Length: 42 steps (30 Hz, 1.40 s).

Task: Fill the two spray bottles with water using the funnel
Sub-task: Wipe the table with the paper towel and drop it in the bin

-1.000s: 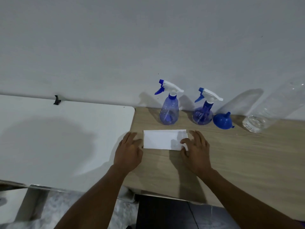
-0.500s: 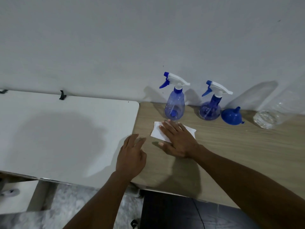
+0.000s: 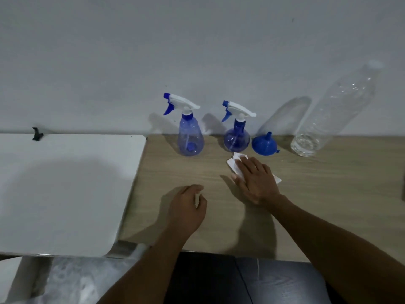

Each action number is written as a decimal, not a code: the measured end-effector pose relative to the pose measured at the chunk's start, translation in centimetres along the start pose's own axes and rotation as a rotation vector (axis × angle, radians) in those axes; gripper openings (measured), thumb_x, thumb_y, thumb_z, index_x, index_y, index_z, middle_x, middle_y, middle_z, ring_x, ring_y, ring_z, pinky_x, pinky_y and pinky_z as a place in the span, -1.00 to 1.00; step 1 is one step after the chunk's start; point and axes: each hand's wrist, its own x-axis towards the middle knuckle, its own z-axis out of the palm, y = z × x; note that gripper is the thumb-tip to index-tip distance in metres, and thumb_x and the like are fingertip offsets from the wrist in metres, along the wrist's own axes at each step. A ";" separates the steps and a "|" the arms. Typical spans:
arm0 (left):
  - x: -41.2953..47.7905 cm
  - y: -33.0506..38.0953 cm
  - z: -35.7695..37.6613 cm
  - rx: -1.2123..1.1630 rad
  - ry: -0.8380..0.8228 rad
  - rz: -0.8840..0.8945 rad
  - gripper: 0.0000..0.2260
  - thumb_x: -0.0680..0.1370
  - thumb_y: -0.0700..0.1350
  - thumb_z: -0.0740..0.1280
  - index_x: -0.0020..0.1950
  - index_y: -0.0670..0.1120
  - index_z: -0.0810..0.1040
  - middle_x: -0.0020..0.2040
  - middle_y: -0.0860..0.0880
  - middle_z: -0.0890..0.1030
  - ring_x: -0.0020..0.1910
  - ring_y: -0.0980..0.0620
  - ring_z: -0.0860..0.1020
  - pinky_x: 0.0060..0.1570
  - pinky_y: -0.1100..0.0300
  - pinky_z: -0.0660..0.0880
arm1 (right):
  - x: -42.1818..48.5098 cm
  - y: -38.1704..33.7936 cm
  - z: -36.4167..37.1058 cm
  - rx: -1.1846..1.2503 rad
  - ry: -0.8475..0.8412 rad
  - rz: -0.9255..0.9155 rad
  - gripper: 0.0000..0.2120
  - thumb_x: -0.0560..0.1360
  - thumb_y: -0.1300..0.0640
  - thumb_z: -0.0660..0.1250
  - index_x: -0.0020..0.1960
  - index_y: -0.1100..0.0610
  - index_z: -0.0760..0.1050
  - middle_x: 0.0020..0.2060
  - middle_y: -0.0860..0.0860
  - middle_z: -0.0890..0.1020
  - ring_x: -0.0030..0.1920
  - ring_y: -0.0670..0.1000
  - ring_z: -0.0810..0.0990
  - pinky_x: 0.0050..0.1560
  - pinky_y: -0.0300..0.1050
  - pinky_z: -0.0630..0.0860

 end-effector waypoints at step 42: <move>-6.6 -0.9 -4.0 -0.032 -0.104 -0.074 -0.78 0.51 -0.13 0.41 0.16 -0.03 0.65 0.09 0.03 0.68 0.01 0.09 0.62 0.01 0.36 0.41 | -10.9 -5.0 2.9 0.070 0.121 0.626 -0.17 0.59 -0.36 -0.26 0.62 0.21 0.01 0.62 0.18 0.01 0.62 0.19 -0.06 0.52 0.40 -0.07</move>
